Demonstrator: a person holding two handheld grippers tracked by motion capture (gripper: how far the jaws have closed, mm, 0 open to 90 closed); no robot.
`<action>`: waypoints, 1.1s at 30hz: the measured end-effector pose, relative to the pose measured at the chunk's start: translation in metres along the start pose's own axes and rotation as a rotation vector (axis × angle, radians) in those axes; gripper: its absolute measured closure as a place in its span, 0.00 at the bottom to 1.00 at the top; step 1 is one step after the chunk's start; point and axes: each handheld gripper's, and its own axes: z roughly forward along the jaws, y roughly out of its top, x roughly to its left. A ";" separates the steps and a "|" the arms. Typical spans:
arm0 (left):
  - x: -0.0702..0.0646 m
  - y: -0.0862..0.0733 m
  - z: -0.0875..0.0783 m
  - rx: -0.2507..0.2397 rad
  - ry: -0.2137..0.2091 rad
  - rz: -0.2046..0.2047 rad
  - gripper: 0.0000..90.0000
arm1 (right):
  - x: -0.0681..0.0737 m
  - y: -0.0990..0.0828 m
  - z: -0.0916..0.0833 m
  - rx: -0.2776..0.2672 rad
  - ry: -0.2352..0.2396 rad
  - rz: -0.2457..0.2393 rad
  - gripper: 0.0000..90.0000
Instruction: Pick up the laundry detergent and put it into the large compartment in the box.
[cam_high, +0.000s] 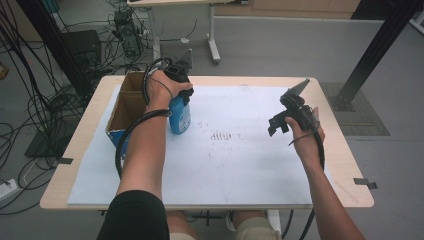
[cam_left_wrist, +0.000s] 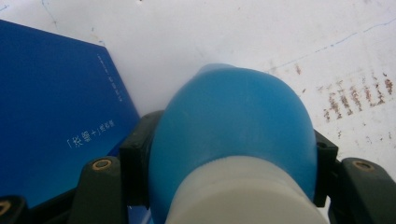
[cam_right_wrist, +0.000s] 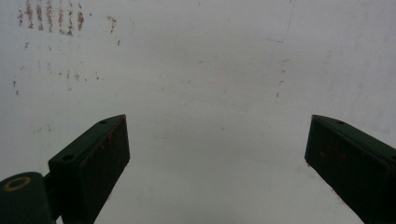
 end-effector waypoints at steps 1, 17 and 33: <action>0.000 0.000 0.000 0.000 0.000 0.000 0.42 | 0.000 0.000 0.000 0.000 -0.001 0.000 0.07; 0.000 0.000 0.000 0.001 -0.002 -0.007 0.42 | -0.001 0.000 0.002 0.000 0.000 -0.006 0.07; 0.000 0.001 0.000 0.002 0.000 -0.008 0.42 | 0.000 0.001 0.002 0.006 0.003 -0.002 0.07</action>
